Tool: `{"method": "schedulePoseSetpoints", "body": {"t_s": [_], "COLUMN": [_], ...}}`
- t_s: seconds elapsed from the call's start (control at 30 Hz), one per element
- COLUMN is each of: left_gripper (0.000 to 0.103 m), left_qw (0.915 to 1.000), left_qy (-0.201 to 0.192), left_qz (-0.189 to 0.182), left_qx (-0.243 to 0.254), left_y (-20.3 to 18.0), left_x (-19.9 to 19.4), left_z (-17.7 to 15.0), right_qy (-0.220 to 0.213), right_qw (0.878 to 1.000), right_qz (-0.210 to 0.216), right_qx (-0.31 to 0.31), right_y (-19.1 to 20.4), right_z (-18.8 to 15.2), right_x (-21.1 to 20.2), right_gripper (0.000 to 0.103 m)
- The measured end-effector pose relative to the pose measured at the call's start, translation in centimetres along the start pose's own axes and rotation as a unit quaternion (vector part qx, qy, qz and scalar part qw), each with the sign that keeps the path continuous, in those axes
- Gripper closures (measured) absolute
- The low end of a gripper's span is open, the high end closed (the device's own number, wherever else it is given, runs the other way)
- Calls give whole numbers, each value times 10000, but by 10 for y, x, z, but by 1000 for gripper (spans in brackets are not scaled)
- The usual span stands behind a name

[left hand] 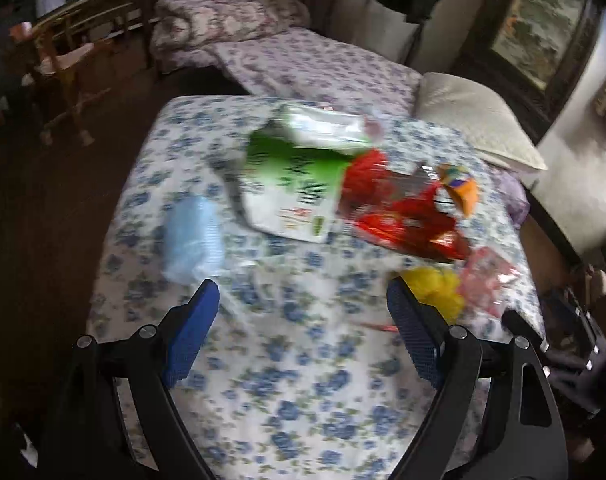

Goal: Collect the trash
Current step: 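Swing both grippers back over the bed toward the remaining trash, then grasp the blue face mask with the left gripper while the right grasps the clear plastic bag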

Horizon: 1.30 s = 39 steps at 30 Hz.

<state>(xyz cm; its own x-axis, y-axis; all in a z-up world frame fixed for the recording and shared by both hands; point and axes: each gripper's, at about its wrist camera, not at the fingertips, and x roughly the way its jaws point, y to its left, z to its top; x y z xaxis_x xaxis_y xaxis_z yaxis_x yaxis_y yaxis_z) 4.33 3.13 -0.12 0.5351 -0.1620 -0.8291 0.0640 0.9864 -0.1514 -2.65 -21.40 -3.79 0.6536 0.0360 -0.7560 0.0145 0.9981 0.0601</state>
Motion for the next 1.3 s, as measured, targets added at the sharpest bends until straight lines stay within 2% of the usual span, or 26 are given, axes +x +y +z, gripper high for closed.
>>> {"method": "schedulePoseSetpoints", "body": {"t_s": [0.13,0.27,0.33,0.5,0.57,0.67,0.8,0.83,0.9,0.93,0.97,1.0,1.03,1.3], "left_gripper": [20,20,18,7,7,7,7,7,7,7,7,7,7,7], "left_qw": [9984,9959,9953,9946,9946,9931,9927,9925,9923,9925,9926,9927,9928,9914], "left_qy": [-88,-195,-178,-140,-132,-150,-123,-115,-77,-37,9,33,52,-42], "left_qz": [339,742,838,860,861,1049,1006,987,957,940,932,924,901,957], "left_qx": [-436,-479,-456,-557,-571,-505,-654,-717,-777,-781,-778,-781,-786,-887], "left_y": [19,26,28,36,37,40,50,53,56,56,56,56,55,62], "left_x": [-4,-9,-9,-10,-9,-7,-6,-6,-4,-2,0,1,2,-5], "left_z": [1,2,2,2,2,1,2,2,2,2,1,1,0,-1], "right_qy": [-79,-63,-30,-58,-95,-142,102,156,321,417,445,447,415,84], "right_qw": [9989,10000,10000,9997,9997,9988,9998,9994,9967,9956,9960,9972,9979,9967], "right_qz": [-334,-4,-48,-95,-103,-420,-161,-209,-382,-335,-191,104,284,746], "right_qx": [-310,-49,-76,-223,-175,-224,-86,-232,-634,-776,-748,-599,-412,307], "right_y": [0,-10,-10,-1,0,3,7,13,23,25,25,20,14,-15], "right_z": [-3,-4,-6,-6,-4,7,18,18,15,12,12,11,11,3], "right_x": [3,4,6,7,8,14,23,28,39,46,47,46,44,12], "right_gripper": [6,6,6,6,6,6,8,9,24,30,43,47,47,47]}}
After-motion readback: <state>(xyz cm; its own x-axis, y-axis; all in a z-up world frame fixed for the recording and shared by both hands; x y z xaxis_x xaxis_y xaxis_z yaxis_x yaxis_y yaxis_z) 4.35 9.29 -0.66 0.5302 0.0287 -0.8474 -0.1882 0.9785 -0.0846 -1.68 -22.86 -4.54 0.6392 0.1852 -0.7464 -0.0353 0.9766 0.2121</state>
